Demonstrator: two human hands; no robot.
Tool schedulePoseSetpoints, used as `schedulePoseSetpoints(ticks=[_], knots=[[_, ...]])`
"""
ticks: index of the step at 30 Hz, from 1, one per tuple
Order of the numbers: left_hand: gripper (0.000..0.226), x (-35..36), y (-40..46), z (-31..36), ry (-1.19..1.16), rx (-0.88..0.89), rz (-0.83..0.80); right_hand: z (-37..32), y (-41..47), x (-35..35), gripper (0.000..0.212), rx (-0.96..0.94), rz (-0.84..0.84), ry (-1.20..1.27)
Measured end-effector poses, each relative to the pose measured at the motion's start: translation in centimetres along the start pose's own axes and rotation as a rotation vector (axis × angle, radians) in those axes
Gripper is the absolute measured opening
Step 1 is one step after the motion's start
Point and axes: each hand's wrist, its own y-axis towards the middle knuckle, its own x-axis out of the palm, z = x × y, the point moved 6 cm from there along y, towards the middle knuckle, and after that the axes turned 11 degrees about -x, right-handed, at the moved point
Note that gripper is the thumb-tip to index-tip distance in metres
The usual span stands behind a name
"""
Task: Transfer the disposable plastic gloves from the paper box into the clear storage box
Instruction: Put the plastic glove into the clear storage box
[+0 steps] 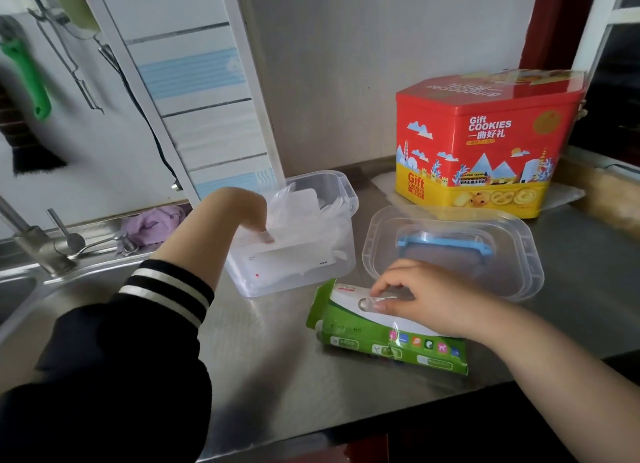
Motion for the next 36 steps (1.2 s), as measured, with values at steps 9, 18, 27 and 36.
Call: schedulePoseSetpoints(ticks=[9,18,27,36], knots=[[0.025,-1.3,-13.9,6.2,-1.009,0.689,0.625,0.7,0.2,0.6,0.009,-0.045,0.065,0.172],[0.077,8.6,-11.2,11.9,-0.655,0.733,0.062,0.1,0.4,0.8,0.021,-0.09,0.095,0.162],[0.065,9.1,-11.0,12.2,-0.627,0.757,0.094,-1.2,0.2,0.6,0.025,-0.137,0.218,0.064],[0.079,9.4,-11.0,12.0,-0.641,0.728,0.078,-5.0,0.4,-5.5,0.014,-0.164,0.411,0.346]])
